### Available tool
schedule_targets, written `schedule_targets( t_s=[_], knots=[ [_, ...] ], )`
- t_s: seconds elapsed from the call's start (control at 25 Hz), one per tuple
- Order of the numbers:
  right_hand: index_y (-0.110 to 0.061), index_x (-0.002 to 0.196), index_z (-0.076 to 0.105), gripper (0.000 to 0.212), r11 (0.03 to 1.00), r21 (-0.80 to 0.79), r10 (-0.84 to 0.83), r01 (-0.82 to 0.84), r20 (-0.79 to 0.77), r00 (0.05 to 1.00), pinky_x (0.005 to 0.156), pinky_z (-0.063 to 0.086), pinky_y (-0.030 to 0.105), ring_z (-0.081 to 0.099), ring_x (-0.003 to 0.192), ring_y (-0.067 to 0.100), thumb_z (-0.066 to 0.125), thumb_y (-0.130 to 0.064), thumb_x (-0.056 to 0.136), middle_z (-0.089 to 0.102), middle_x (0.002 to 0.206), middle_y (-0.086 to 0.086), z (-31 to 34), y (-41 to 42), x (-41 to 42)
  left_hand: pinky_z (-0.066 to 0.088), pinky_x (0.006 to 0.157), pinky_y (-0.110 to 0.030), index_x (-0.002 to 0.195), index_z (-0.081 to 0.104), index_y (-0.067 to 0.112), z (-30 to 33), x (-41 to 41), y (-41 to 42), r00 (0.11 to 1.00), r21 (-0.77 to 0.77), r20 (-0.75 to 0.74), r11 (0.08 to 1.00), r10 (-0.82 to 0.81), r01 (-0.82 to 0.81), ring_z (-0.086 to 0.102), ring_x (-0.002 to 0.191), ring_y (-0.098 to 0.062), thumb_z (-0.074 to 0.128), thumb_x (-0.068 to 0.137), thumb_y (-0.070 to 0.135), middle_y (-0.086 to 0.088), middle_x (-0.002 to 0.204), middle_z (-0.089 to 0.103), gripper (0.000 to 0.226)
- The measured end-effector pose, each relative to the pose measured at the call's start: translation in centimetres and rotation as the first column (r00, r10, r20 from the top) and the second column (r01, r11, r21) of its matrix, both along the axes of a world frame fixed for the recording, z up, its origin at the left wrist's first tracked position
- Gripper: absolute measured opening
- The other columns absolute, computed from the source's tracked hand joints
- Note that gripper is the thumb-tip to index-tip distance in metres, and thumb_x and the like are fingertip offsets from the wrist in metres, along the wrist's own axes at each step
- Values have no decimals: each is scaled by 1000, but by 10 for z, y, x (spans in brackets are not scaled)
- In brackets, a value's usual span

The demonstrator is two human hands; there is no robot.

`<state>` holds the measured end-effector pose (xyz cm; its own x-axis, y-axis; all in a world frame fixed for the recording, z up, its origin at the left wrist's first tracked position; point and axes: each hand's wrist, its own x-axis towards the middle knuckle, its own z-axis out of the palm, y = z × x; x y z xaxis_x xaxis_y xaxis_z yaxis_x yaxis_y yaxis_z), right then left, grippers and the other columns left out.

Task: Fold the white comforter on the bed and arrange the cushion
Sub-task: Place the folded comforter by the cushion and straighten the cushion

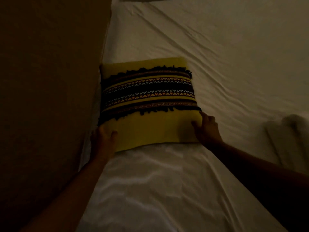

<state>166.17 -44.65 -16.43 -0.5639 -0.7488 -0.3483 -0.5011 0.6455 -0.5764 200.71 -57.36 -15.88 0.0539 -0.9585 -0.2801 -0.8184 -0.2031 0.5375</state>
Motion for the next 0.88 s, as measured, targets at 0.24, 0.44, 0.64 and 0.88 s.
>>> schedule_targets(
  t_s=[0.24, 0.44, 0.64, 0.88],
  knots=[
    [-21, 151, 24, 84, 985, -58, -152, 163, 160, 975, 108, 36, 55, 37, 133, 43, 31, -76, 88, 37, 145, 22, -40, -87, -23, 27, 116, -50, 156, 22, 19, -21, -26, -82, 969, 102, -182, 983, 168, -152, 31, 143, -33, 42, 76, 87, -11, 159, 28, 106],
    [-11, 148, 26, 113, 908, 74, -417, 412, 82, 905, 109, 31, 58, 34, 133, 44, 24, -93, 71, 36, 145, 24, -78, -114, -14, 40, 110, -48, 143, 46, 36, -48, -23, -119, 923, 198, -313, 966, 224, -167, 51, 128, -27, 56, 44, 99, -1, 145, 51, 118],
    [-7, 139, 33, 105, 905, -37, -413, 424, 164, 896, 95, 46, 46, 53, 118, 40, 39, -89, 73, 51, 134, 20, -78, -105, -11, 49, 99, -41, 129, 61, 27, -51, -28, -95, 844, 129, -444, 954, 301, -272, 61, 112, -24, 73, 55, 81, -1, 128, 63, 93],
    [-15, 120, 46, 80, 880, -167, -429, 444, 118, 896, 79, 49, 40, 59, 94, 31, 46, -82, 78, 60, 114, 11, -41, -69, -9, 51, 89, -38, 129, 62, 21, -32, -17, -50, 786, 132, -540, 952, 302, -275, 62, 105, -21, 77, 66, 65, 2, 119, 64, 79]
  ],
)
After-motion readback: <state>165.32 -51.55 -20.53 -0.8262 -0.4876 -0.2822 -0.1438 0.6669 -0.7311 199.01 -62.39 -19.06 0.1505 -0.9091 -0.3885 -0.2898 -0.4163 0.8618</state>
